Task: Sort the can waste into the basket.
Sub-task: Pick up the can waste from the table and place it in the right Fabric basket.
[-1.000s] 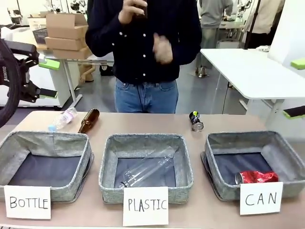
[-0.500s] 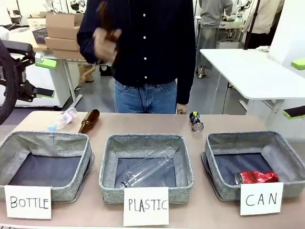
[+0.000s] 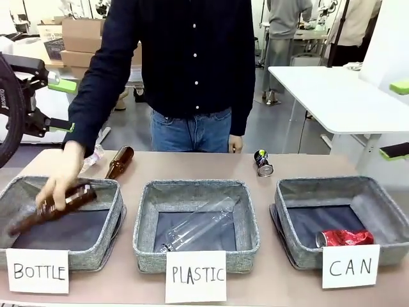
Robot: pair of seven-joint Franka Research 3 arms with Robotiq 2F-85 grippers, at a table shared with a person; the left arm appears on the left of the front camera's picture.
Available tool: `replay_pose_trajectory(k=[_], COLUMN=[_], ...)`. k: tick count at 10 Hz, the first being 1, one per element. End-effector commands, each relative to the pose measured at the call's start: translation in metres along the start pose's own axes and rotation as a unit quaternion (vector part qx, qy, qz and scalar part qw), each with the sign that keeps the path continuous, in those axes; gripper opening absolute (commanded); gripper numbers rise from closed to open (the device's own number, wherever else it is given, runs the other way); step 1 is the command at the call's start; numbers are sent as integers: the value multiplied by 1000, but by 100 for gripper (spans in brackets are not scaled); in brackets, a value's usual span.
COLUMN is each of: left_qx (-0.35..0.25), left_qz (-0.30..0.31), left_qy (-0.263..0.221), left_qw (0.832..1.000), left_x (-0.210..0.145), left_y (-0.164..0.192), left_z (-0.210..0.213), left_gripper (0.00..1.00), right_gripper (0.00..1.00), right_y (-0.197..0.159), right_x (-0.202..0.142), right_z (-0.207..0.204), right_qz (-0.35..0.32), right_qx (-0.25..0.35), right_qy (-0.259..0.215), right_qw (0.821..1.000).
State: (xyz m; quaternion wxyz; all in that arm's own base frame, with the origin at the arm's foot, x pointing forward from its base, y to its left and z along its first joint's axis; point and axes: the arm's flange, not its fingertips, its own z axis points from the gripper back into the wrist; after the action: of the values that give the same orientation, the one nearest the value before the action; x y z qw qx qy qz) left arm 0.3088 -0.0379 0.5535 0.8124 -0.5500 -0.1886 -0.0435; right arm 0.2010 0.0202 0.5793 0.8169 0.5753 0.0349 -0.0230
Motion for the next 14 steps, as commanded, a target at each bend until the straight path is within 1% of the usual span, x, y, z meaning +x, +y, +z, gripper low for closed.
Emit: replay_pose_trajectory(k=[1,2,3,4,5,6,7,8,10,11,12,13,14], left_qx=[-10,-10,-10,-10,-10,-10,-10,-10,-10,-10,-10,-10,-10], left_qz=[1,1,1,1,1,1,1,1,1,1,1,1,1], left_qy=[0,0,0,0,0,0,0,0,0,0,0,0,0], left_qw=[1000,1000,1000,1000,1000,1000,1000,1000,1000,1000,1000,1000,1000], left_x=[1,1,1,1,1,1,1,1,1,1,1,1,1], left_y=[-2,-2,-2,-2,-2,-2,-2,-2,-2,-2,-2,-2,-2], left_z=[2,2,2,2,2,2,2,2,2,2,2,2,2], left_gripper=[100,100,100,100,100,100,100,100,100,100,100,100,100], right_gripper=[100,100,100,100,100,100,100,100,100,100,100,100,100], right_y=[17,18,14,6,-2,-9,-11,-5,-5,-12,-17,-28,-41], right_x=[71,112,149,182,202,216,221,207,207,223,264,305,333], right_z=[-45,-67,-76,-85,-95,-113,-131,-110,-110,-117,-133,-146,-156], right_qz=[-11,-9,-14,-2,14,60,103,57,57,79,100,83,70], right_qx=[-213,-271,-333,-353,-389,-388,-365,-384,-384,-379,-410,-458,-513], right_qy=[32,43,-18,-30,-71,-105,-144,-63,-63,-83,-65,-97,-116], right_qw=[976,962,943,935,918,914,914,919,919,918,904,880,848])
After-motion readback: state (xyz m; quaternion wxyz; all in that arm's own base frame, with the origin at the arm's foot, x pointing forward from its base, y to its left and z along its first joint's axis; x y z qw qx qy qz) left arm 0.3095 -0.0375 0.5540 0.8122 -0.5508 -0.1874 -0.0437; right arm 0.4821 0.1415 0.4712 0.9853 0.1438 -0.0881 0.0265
